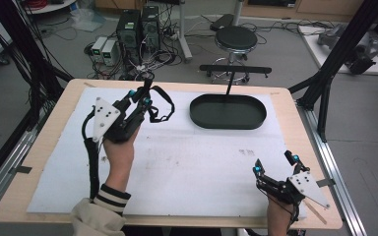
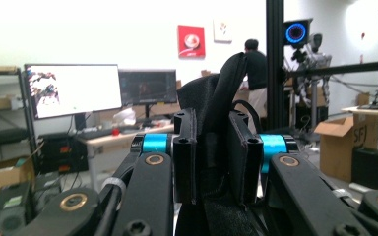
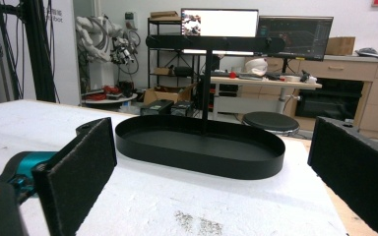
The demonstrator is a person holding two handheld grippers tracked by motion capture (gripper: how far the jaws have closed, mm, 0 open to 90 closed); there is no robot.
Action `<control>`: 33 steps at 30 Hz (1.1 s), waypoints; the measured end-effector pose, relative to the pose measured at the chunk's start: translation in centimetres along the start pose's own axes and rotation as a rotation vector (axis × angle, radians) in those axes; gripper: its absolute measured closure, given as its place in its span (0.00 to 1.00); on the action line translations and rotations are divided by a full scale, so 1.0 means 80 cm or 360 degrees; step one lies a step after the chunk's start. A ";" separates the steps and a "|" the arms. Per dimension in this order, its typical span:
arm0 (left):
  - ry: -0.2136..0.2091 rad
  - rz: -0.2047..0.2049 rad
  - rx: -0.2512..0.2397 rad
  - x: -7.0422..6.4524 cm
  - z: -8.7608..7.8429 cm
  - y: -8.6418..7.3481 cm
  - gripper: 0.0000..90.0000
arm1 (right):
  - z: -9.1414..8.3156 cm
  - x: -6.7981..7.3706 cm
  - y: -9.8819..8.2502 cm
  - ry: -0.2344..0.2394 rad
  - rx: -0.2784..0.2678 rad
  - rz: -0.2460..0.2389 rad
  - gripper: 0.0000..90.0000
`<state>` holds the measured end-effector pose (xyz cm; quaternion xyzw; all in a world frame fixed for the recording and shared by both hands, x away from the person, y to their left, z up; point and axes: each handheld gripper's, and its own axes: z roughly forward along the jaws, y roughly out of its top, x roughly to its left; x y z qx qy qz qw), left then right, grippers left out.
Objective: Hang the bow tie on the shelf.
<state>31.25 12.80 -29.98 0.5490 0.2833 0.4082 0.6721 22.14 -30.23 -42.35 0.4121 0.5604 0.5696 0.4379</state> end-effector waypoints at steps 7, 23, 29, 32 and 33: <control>-0.0020 0.0000 -0.0038 -0.016 0.047 -0.005 0.83 | 0.001 0.000 -0.001 0.0001 -0.0002 0.0008 0.04; -0.0115 0.0066 -0.0065 -0.046 0.156 -0.015 0.83 | 0.003 -0.001 -0.004 0.0011 0.0003 0.0020 0.04; -0.0112 0.0076 -0.0056 -0.042 0.188 -0.031 0.83 | 0.003 -0.003 -0.005 0.0012 0.0004 0.0027 0.04; -0.0103 0.0080 -0.0059 -0.037 0.201 -0.041 0.83 | 0.003 -0.003 -0.005 0.0016 0.0001 0.0030 0.04; -0.0103 0.0080 -0.0059 -0.037 0.201 -0.041 0.83 | 0.003 -0.003 -0.006 0.0018 0.0003 0.0034 0.04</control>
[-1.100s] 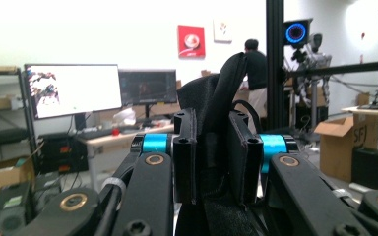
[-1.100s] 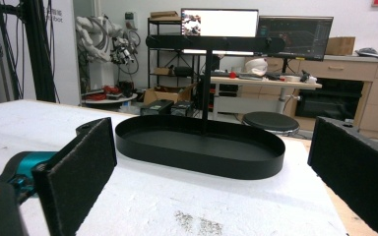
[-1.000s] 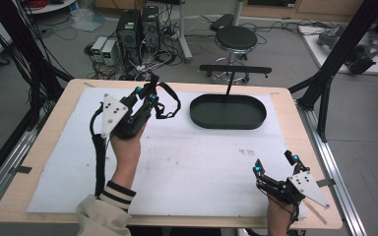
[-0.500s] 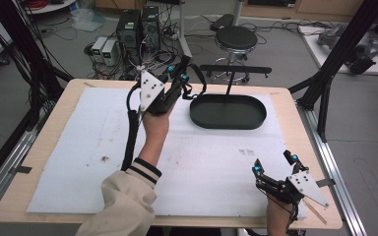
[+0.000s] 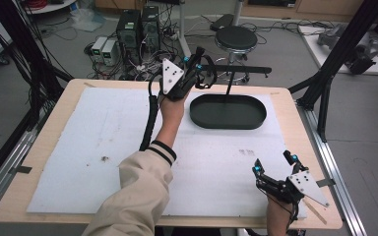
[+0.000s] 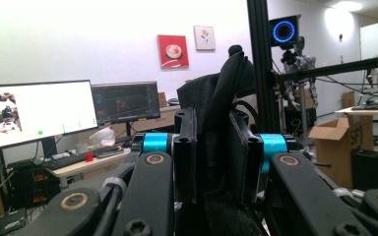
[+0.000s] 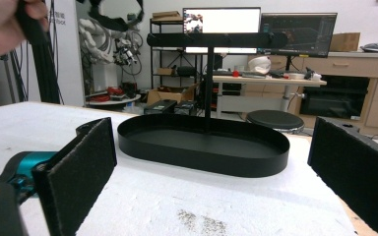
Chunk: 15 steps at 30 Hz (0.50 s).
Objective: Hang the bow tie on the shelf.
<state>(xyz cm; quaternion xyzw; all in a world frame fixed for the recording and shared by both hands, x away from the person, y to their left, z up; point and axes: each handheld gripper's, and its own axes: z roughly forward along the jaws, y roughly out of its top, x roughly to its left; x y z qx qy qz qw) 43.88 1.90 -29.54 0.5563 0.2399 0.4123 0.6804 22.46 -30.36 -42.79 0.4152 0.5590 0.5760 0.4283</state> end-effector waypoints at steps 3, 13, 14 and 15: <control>0.0004 -0.0009 0.0015 0.006 0.012 -0.011 0.83 | 0.000 0.000 0.000 0.0002 0.0003 -0.0009 0.04; 0.0061 0.0008 0.0064 0.022 0.038 -0.046 0.83 | -0.002 -0.004 -0.006 -0.0004 0.0032 0.0000 0.04; 0.0081 0.0014 0.0090 0.027 0.039 -0.053 0.83 | -0.003 -0.005 -0.006 -0.0004 0.0033 -0.0006 0.04; 0.0089 0.0019 0.0099 0.029 0.039 -0.056 0.83 | -0.003 -0.005 -0.006 -0.0004 0.0032 -0.0003 0.04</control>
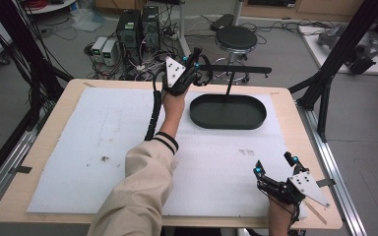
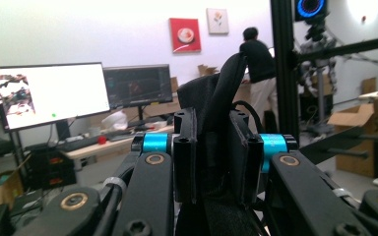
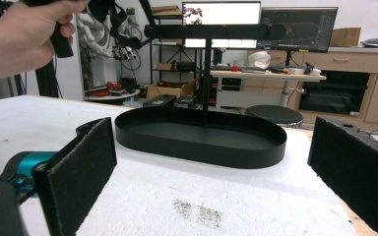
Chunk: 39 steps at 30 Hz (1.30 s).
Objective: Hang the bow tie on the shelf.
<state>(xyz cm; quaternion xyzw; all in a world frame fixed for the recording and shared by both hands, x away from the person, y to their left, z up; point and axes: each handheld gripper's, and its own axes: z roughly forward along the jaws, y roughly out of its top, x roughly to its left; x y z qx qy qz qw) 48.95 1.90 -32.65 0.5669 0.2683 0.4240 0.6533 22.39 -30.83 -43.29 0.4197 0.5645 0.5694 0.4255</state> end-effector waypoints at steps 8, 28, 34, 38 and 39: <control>0.0026 0.0029 0.0095 0.014 0.003 -0.021 0.83 | 0.000 0.001 -0.001 0.0008 0.0013 -0.0015 0.04; 0.0112 0.0036 0.0311 0.031 -0.011 -0.059 0.51 | 0.000 0.002 -0.002 0.0013 0.0014 -0.0019 0.04; 0.0071 -0.0077 0.0333 0.043 -0.034 -0.045 0.27 | 0.001 0.003 -0.002 0.0015 0.0020 -0.0012 0.04; 0.0051 -0.0073 0.0356 0.047 -0.048 -0.036 0.15 | 0.001 0.003 -0.002 0.0016 0.0029 -0.0018 0.04; 0.0041 -0.0090 0.0353 0.050 -0.058 -0.028 0.08 | 0.001 0.004 -0.002 0.0019 0.0044 -0.0011 0.04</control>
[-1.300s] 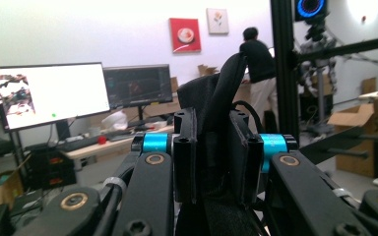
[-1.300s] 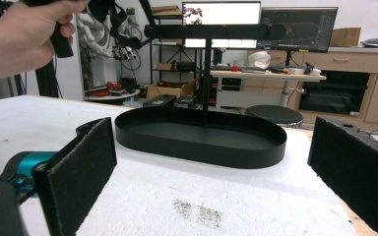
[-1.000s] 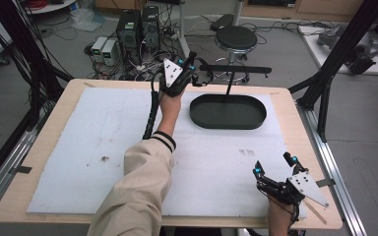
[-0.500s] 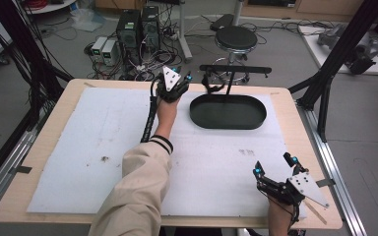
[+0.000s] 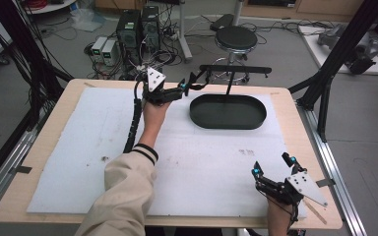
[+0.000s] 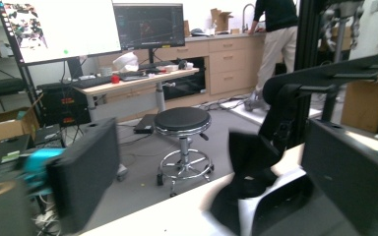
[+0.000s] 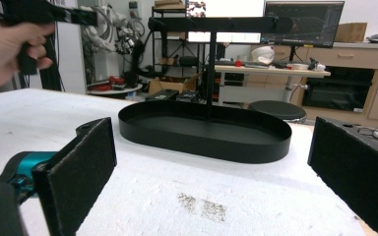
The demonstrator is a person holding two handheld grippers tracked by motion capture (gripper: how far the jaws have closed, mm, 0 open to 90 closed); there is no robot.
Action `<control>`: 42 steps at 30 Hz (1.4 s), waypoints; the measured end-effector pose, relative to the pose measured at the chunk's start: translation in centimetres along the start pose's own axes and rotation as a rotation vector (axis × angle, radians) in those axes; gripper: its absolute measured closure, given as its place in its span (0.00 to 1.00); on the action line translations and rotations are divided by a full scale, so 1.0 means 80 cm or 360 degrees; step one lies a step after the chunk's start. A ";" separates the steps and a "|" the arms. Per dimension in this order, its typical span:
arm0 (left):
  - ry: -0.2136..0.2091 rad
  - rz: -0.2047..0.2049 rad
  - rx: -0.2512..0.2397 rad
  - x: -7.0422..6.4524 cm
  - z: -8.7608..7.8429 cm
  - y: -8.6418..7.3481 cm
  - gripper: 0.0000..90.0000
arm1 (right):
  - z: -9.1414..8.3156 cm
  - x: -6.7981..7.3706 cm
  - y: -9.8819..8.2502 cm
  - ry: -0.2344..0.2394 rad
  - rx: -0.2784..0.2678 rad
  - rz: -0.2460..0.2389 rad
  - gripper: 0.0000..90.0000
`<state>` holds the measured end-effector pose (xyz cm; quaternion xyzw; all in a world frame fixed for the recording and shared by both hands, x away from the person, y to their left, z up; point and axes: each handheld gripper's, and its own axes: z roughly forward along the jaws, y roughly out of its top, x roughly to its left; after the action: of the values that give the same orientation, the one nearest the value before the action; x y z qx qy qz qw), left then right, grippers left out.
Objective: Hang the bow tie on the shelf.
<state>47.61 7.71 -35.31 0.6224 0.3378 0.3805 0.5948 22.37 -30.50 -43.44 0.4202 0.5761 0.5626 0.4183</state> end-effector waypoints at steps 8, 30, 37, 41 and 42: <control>-0.0026 0.0008 -0.0065 0.007 -0.057 0.027 0.02 | -0.003 0.001 0.003 -0.0012 -0.0012 0.0001 0.03; 0.0317 -0.0021 -0.0165 0.082 -0.344 0.005 0.02 | -0.006 0.003 0.009 -0.0035 -0.0013 -0.0008 0.01; 0.0391 -0.0041 -0.0090 0.100 -0.402 -0.033 0.02 | -0.008 0.001 0.009 -0.0038 -0.0019 -0.0001 0.01; 0.0376 -0.0067 -0.0146 0.105 -0.422 -0.047 0.02 | -0.009 -0.001 0.010 -0.0013 -0.0064 0.0021 0.01; 0.0375 -0.0059 -0.0155 0.106 -0.426 -0.049 0.02 | -0.009 -0.003 0.011 -0.0004 -0.0094 0.0043 0.01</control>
<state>21.98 31.85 -38.52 0.5375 0.3979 0.4557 0.5874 21.79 -30.90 -42.55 0.4161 0.5531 0.5844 0.4236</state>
